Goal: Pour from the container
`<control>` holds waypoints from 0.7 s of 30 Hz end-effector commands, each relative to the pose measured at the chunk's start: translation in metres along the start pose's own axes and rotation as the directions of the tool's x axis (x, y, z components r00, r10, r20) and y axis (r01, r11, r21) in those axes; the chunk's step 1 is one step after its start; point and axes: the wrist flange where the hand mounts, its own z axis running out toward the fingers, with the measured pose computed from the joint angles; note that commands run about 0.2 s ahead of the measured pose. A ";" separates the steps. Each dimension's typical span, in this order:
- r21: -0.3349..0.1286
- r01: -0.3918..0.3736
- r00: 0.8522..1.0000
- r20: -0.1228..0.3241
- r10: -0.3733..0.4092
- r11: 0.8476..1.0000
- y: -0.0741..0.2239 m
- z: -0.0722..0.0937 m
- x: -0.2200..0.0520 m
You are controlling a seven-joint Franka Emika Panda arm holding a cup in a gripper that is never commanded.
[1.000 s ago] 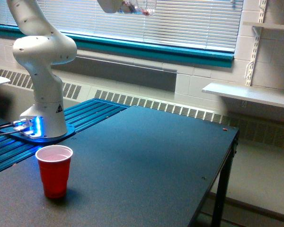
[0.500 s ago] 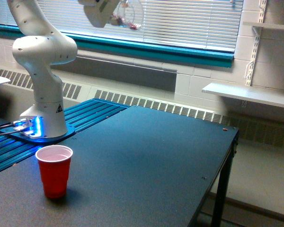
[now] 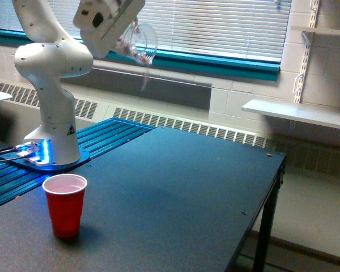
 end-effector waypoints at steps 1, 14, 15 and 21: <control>0.011 0.043 0.999 0.026 -0.043 0.999 0.025 -0.002 0.013; 0.049 0.022 0.999 0.029 -0.024 0.999 0.055 -0.026 0.037; 0.051 0.016 1.000 0.022 -0.017 0.999 0.057 -0.029 0.040; 0.052 -0.026 1.000 -0.010 0.026 0.998 0.066 -0.041 0.056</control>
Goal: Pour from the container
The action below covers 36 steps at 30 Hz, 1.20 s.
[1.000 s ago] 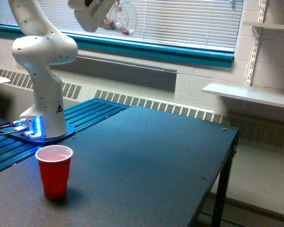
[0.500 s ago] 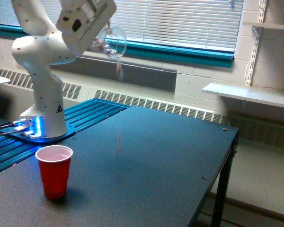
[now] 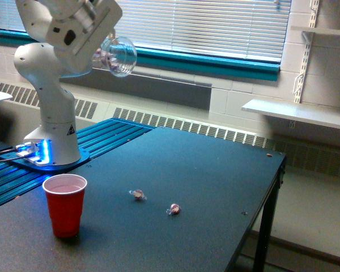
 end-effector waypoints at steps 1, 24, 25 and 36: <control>0.011 -0.006 0.999 -0.032 0.006 1.000 0.006 -0.017 0.014; 0.121 -0.129 0.991 -0.026 0.133 0.984 0.036 -0.074 0.056; 0.122 -0.133 0.990 -0.020 0.136 0.984 0.037 -0.075 0.057; 0.125 -0.168 0.985 0.060 0.161 0.978 0.046 -0.075 0.068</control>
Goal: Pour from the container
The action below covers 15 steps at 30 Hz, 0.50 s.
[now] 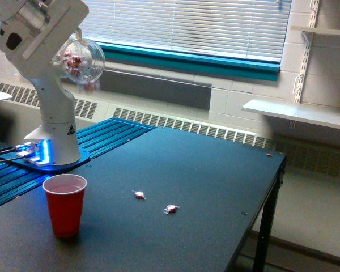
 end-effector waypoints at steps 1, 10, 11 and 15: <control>-0.023 -0.015 0.997 0.072 0.016 1.000 -0.005 0.009 0.006; -0.027 0.004 0.993 0.116 -0.001 1.000 -0.014 0.010 0.008; -0.027 0.004 0.994 0.113 -0.001 1.000 -0.014 0.010 0.009; -0.036 0.009 0.995 0.102 -0.005 0.999 -0.018 0.012 0.009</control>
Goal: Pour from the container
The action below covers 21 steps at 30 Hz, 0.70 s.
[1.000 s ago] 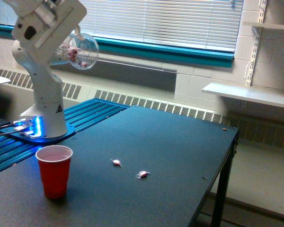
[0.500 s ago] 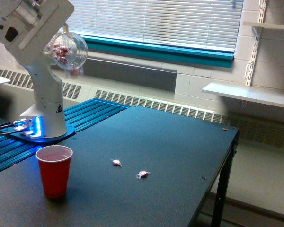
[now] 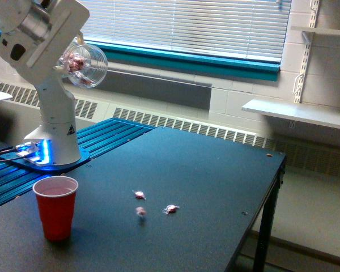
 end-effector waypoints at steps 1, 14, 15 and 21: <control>-0.017 0.029 1.000 -0.005 -0.029 0.999 -0.011 0.003 -0.002; -0.024 0.073 0.997 -0.025 -0.074 0.997 -0.021 0.005 -0.022; -0.026 0.074 0.997 -0.029 -0.075 0.997 -0.021 0.006 -0.025; -0.041 0.076 0.996 -0.046 -0.078 0.996 -0.016 0.010 -0.034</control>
